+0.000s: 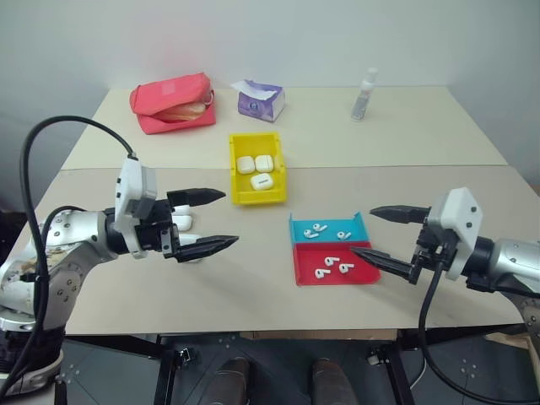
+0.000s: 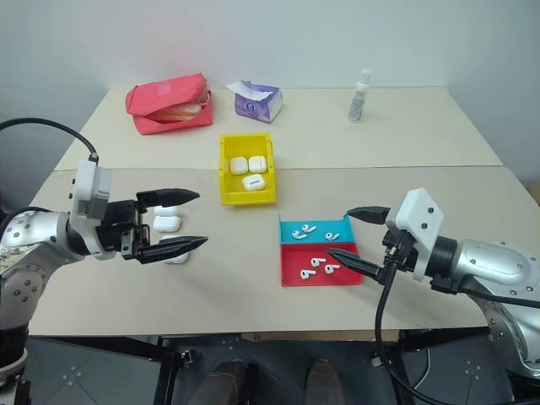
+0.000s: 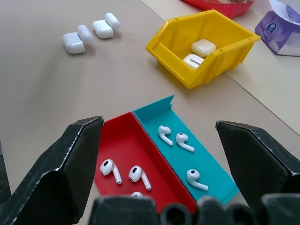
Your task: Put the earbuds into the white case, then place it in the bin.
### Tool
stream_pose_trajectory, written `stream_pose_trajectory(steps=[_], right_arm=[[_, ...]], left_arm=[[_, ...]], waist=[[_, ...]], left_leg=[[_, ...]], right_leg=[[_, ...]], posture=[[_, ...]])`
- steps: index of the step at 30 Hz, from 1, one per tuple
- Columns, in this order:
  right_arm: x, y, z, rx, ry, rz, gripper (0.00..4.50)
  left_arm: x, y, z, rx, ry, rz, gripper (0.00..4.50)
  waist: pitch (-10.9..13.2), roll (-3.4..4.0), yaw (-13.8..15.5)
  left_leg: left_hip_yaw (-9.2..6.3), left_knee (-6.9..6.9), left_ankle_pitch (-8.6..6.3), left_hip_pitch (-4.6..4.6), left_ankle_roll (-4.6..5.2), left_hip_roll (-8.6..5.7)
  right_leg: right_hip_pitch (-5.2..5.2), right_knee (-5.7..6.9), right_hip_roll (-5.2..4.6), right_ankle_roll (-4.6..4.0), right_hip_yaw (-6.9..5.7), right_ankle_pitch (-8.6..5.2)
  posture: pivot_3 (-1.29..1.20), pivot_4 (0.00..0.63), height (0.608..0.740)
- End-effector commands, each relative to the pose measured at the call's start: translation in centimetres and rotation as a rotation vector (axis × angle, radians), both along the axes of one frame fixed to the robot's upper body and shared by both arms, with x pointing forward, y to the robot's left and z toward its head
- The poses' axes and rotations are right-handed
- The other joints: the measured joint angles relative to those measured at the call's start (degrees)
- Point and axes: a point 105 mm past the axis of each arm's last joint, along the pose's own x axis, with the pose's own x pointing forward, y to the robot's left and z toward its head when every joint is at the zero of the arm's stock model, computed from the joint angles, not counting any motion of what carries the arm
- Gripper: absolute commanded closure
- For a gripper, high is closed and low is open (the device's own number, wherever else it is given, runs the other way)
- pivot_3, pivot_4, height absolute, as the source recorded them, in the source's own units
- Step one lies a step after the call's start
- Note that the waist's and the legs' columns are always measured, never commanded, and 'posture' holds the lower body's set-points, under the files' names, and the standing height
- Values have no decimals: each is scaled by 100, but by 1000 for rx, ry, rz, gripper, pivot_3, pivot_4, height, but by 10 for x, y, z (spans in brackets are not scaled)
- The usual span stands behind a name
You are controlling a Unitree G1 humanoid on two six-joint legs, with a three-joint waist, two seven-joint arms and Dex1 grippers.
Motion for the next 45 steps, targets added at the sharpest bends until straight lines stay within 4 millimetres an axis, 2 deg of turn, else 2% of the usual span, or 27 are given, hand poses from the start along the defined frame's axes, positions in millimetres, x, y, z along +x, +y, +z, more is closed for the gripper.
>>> stream_pose_trajectory(steps=[1,10,14,17,21,23,25,27,31,35,39,45], right_arm=[[-5,5,12,1,-58,31,42],[-7,6,13,3,-59,47,42],[-8,7,9,-48,-32,62,42],[-8,7,9,-87,-30,71,42],[-14,9,13,-60,-10,87,42],[-16,11,11,-51,3,95,42],[-17,14,8,-46,10,98,42],[-17,16,5,-41,12,97,42],[-17,22,2,-23,11,103,42],[-19,25,-1,-10,8,103,42],[-19,28,-3,6,3,103,42],[-18,34,-5,27,-7,105,42]], left_arm=[[2,1,7,1,-24,12,0],[-6,12,-2,115,39,-6,0],[1,25,-4,193,45,84,0],[11,37,-1,261,-57,234,0],[13,49,-4,319,-23,359,0],[13,55,-12,413,67,419,0],[11,65,-24,553,237,467,0],[13,70,-27,610,321,518,0],[23,77,-31,644,460,669,0],[26,77,-40,659,629,728,0],[19,75,-50,737,707,703,0],[23,68,-52,720,820,699,0]], waist=[[0,0,0],[0,0,-20],[0,0,-28],[0,0,-34],[1,-1,-46],[1,-2,-46],[5,-8,-52],[5,-8,-39],[5,-9,-47],[8,-13,-69],[9,-16,-132],[12,-21,-110]], left_leg=[[0,0,0,0,0,0],[0,-1,-1,-1,1,1],[0,0,-2,-1,3,4],[1,-1,-2,0,4,4],[0,-1,-4,-4,3,9],[0,-1,-6,-4,3,9],[0,0,-7,-5,3,9],[-1,2,-8,-4,6,7],[-1,2,-9,7,7,7],[-3,5,-8,1,7,11],[-4,6,-7,-4,3,15],[-8,8,4,-9,-15,19]], right_leg=[[0,0,0,0,0,0],[-3,-1,1,0,0,0],[-2,0,2,0,-1,0],[-1,0,3,0,-1,0],[-4,-2,6,0,-1,0],[-5,-2,6,0,0,0],[-7,1,7,0,-1,0],[-5,7,10,1,-3,0],[11,6,12,3,-8,1],[10,22,21,3,-9,1],[4,23,24,3,-6,1],[-21,23,25,0,5,3]], posture=[[0,150,740],[0,150,740],[0,150,740],[0,150,740],[0,150,740],[0,150,740],[0,150,740],[0,150,740],[0,150,740],[0,150,740],[0,150,740],[0,150,740]])
